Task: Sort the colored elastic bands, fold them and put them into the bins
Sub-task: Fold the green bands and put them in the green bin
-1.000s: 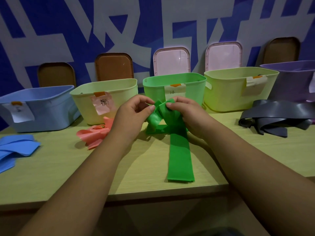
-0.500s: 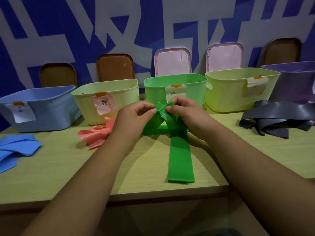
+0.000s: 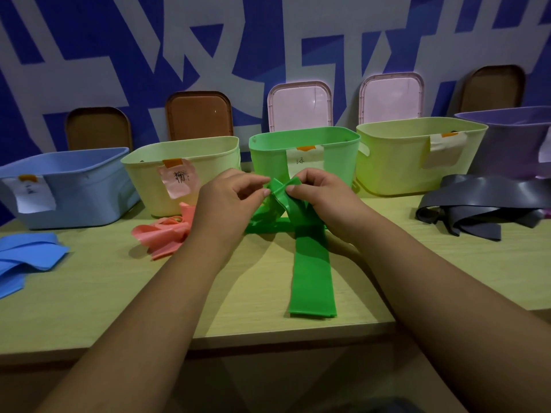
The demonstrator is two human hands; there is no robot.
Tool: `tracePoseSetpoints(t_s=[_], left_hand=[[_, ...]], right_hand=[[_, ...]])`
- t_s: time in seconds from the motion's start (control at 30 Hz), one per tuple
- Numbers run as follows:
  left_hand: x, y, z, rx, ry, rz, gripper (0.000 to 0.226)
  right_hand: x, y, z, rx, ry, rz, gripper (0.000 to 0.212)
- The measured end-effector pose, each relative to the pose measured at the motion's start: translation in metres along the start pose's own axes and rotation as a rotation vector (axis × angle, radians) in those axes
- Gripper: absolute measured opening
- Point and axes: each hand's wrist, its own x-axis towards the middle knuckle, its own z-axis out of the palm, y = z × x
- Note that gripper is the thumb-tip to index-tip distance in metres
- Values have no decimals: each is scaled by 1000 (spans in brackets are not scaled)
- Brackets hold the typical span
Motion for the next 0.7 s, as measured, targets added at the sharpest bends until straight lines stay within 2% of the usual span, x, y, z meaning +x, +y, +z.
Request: tracePoseSetpoints(t_s=[0.33, 0.53, 0.7], left_hand=[[1, 2, 3, -204, -31, -161, 19], [1, 2, 3, -270, -55, -291, 16], [1, 5, 2, -284, -77, -342, 12]], right_hand=[[-1, 0, 0, -34, 2, -7, 19], [-2, -1, 0, -20, -34, -20, 4], [-1, 1, 0, -48, -47, -48, 2]])
